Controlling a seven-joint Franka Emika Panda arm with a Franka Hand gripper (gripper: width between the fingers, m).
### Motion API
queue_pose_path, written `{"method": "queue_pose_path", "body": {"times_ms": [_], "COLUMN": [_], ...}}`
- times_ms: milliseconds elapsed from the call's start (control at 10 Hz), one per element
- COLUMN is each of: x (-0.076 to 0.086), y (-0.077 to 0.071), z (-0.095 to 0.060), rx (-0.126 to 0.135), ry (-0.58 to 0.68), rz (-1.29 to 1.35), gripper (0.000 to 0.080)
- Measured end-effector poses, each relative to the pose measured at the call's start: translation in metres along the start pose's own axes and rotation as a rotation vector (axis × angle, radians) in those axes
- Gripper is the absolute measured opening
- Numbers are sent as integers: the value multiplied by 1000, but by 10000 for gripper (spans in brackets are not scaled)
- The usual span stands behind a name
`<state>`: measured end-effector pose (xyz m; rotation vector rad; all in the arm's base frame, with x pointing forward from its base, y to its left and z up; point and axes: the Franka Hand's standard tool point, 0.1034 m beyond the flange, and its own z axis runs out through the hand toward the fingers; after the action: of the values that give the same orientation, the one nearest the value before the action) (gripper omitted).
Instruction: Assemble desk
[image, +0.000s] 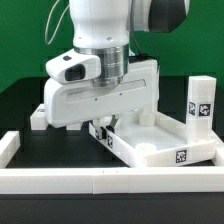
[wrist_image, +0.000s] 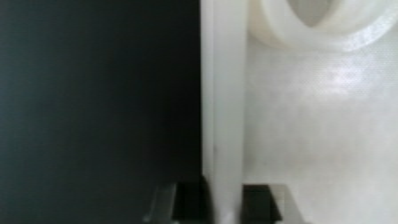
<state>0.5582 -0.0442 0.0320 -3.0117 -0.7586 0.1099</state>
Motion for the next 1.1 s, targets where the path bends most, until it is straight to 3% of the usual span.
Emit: {"method": "queue_pose_path", "body": {"times_ms": [200, 300, 400, 800, 1100], "x": [17, 25, 28, 19, 79], "y": [9, 9, 9, 13, -4], "z": [-8, -11, -14, -10, -13], "rx": [-57, -104, -170, -181, -262], "ry": [-6, -1, 20, -34, 39], "rz": [-235, -296, -330, -604, -845], "gripper": [63, 63, 64, 64, 63]}}
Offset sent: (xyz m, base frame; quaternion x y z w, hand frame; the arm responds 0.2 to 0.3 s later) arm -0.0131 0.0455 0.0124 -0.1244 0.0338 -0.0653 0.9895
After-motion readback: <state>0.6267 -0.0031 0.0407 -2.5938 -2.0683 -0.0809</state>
